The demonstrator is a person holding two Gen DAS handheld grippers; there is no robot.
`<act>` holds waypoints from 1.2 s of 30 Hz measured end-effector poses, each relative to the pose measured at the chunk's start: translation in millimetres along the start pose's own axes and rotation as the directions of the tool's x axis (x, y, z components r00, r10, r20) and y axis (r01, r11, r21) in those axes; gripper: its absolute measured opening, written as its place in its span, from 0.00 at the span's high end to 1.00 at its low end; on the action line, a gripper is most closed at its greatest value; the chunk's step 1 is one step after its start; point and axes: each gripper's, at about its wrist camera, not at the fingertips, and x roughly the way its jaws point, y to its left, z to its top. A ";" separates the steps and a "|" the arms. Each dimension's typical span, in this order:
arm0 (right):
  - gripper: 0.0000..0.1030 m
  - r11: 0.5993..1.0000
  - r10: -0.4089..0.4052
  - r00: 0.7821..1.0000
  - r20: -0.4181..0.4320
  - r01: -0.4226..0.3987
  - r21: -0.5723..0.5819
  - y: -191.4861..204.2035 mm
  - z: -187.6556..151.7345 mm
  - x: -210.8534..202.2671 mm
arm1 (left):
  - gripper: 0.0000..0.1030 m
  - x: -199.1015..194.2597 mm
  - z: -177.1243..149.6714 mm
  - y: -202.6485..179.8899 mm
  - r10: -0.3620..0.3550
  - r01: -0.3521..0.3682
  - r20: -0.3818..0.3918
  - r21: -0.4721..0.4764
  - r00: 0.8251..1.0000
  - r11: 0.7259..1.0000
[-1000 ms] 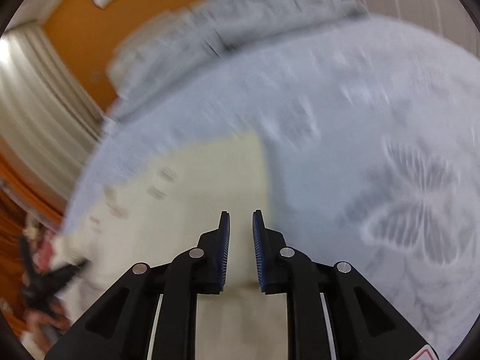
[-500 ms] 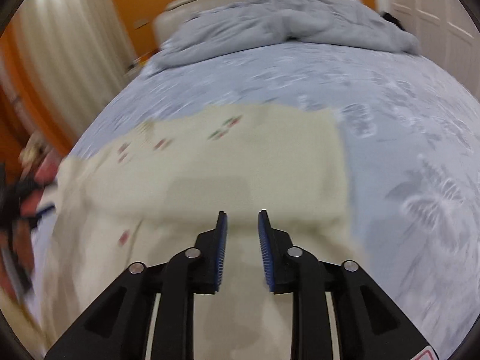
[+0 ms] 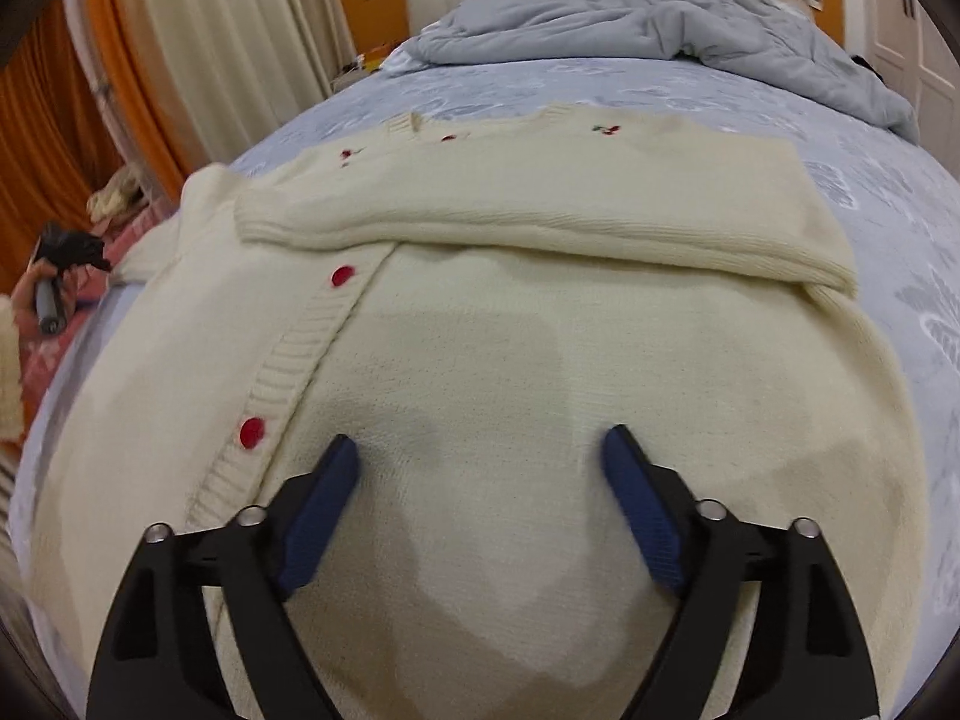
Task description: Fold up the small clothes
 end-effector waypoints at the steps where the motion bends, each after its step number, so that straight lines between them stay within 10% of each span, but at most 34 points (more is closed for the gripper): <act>1: 0.19 1.000 -0.003 1.000 -0.001 0.003 -0.005 0.7 -0.7 0.2 | 0.89 0.0 5.5 -3.2 -0.036 0.036 -0.012 0.004 0.999 0.999; 7: 0.19 1.000 0.006 1.000 0.003 -0.006 0.002 1.2 -2.3 0.4 | 0.92 -79.4 -0.8 -78.9 -0.210 0.184 0.117 0.196 0.971 0.963; 13: 0.19 1.000 0.019 1.000 0.006 -0.019 0.013 1.8 -2.4 -1.4 | 0.91 -198.4 -122.8 -220.4 -0.545 0.467 -0.006 0.525 0.838 0.712; 16: 0.19 0.999 0.036 0.999 0.007 -0.036 0.025 0.5 -1.6 -2.4 | 0.90 -202.8 -220.8 -263.5 -0.564 0.561 -0.197 0.573 0.802 0.598; 19: 0.19 0.997 0.066 0.998 0.008 -0.067 0.049 -2.7 -0.4 -4.2 | 0.87 -178.9 -305.5 -270.2 -0.500 0.605 -0.353 0.573 0.791 0.553; 23: 0.19 0.987 0.125 0.992 0.009 -0.125 0.103 -11.6 3.8 -9.0 | 0.86 -144.6 -351.6 -234.3 -0.408 0.587 -0.425 0.514 0.808 0.626; 31: 0.18 0.924 0.184 0.979 0.084 -0.202 0.324 -25.2 87.0 -23.6 | 0.59 -122.6 -259.3 -155.7 -0.402 0.469 -0.256 0.317 0.879 0.825; 36: 0.18 0.909 0.150 0.988 0.023 -0.147 0.389 -16.7 159.8 31.2 | 0.60 -81.5 -229.6 -123.6 -0.381 0.428 -0.294 0.116 0.877 0.896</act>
